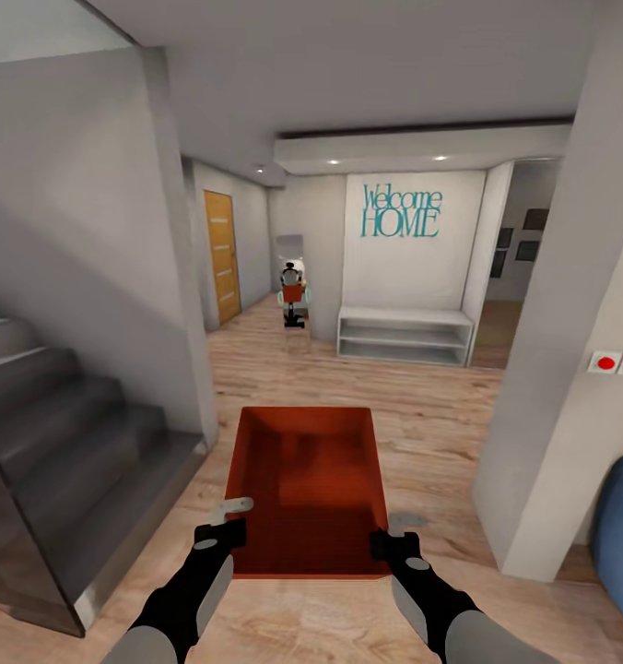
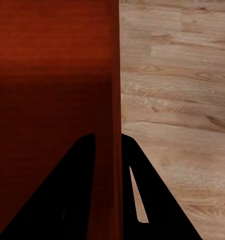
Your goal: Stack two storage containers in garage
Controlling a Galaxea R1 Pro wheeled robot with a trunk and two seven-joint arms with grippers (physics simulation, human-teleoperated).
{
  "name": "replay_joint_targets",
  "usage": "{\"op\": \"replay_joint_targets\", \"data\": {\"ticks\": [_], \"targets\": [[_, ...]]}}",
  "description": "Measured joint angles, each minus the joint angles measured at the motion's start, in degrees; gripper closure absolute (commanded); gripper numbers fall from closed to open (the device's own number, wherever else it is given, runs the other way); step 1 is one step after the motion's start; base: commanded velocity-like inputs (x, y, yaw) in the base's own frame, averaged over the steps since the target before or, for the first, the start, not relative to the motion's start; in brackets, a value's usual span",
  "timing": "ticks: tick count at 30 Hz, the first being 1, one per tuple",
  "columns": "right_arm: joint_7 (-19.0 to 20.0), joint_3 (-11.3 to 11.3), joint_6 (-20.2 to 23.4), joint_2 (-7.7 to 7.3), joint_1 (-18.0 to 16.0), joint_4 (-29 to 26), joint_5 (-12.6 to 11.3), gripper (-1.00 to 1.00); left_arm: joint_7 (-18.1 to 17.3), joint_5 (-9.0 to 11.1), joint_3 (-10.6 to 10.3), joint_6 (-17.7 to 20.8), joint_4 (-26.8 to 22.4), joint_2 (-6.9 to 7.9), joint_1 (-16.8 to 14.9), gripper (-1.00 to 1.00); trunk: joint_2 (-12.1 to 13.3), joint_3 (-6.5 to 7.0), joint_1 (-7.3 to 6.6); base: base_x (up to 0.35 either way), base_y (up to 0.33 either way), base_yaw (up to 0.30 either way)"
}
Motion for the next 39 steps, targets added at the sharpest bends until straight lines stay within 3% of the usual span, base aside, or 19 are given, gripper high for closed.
{"op": "replay_joint_targets", "data": {"ticks": [39], "targets": [[0.0,0.5,0.2,-0.17,0.0,-0.4,-0.4,1.00,0.0,-0.3,0.4,-0.1,-0.1,-0.21,0.0,1.00,0.0,0.00,0.00,0.321,0.000,-0.039]]}}
